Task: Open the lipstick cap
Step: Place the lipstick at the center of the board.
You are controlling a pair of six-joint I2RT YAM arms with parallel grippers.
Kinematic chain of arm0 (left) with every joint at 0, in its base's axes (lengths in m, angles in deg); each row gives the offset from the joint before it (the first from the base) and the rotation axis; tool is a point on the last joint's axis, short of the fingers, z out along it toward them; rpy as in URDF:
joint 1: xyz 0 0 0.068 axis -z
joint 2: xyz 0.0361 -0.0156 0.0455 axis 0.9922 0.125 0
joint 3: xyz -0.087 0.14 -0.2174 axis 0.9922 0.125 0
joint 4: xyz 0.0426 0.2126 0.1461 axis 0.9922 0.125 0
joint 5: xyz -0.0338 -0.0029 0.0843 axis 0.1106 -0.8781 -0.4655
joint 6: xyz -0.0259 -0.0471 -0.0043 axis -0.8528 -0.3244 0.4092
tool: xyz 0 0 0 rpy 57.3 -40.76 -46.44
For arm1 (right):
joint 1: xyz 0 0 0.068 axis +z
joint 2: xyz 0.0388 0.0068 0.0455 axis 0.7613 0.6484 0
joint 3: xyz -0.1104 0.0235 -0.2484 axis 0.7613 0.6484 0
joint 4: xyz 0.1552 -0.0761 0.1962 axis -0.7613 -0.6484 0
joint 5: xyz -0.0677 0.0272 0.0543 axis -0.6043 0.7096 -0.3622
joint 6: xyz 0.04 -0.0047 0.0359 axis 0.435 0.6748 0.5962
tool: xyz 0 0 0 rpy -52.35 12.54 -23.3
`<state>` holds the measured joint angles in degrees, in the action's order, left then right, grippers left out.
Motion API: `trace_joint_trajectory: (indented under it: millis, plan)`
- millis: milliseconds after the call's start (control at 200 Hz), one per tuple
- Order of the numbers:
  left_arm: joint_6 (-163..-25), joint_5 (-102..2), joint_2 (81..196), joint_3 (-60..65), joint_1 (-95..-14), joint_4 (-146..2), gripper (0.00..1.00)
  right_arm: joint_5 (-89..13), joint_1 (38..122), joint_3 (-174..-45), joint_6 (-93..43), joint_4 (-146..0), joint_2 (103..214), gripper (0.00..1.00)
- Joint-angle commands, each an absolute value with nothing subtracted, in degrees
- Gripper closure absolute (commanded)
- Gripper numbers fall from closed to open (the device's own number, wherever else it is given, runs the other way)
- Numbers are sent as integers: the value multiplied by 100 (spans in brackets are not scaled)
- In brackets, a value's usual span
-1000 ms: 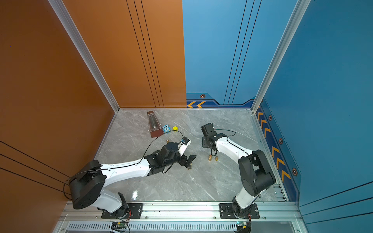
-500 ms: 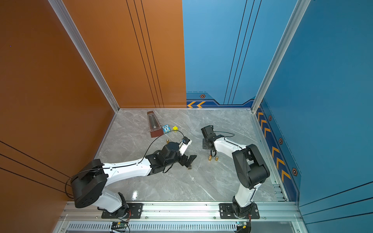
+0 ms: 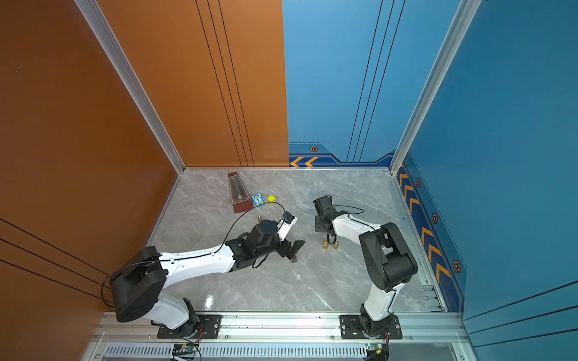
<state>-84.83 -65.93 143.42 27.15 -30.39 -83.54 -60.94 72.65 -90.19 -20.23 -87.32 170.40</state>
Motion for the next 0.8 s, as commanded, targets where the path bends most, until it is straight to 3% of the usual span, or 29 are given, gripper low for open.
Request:
trace_joint_trajectory:
  millis: [0,796]
  plan:
    - [-8518,-6642,14391,2548,-3108,-8300,1,-6053,7243,-8954,-1997,-8665,17156,81]
    - [-8541,-6675,14299,2588,-3110,-8308,1,-6034,7235,-8980,-1966,-8721,17246,69]
